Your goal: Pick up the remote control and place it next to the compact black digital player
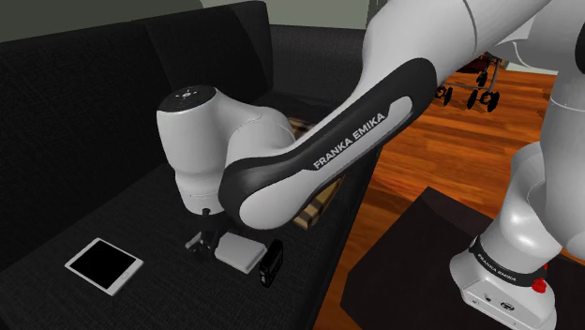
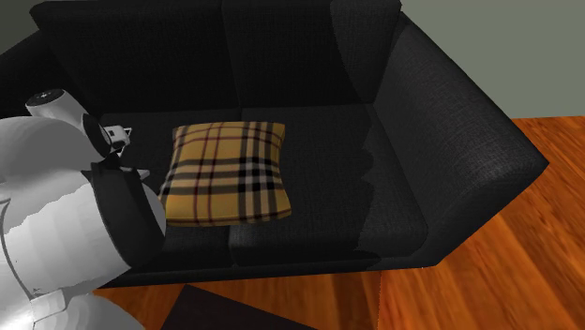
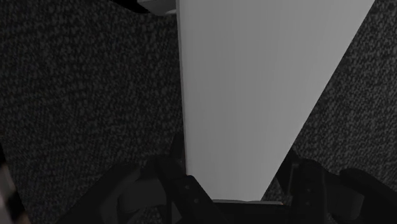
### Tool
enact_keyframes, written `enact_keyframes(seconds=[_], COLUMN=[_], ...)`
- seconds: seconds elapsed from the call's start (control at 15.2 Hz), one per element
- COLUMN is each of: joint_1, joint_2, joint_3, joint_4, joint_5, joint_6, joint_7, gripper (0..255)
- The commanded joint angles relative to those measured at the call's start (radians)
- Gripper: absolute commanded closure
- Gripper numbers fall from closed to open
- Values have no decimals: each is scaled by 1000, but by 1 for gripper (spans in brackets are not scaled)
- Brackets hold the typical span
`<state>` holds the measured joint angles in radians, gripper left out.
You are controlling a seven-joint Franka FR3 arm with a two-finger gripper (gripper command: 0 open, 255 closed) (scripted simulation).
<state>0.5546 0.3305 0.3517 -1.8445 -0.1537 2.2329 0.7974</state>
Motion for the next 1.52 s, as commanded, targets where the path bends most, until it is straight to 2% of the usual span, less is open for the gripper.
enact_keyframes(seconds=[0.0,0.26,0.33,0.66,0.92,1.45], joint_1=[0,0,2,0,-10,-9], joint_2=[8,9,9,9,-56,-56], joint_3=[-2,-2,-1,-2,10,10], joint_4=[-5,-5,-3,-5,38,38], joint_5=[-2,-2,-3,-2,29,29], joint_6=[1,1,-1,1,-103,-103], joint_7=[3,3,5,3,-17,-17], gripper=[255,255,0,0,0,0])
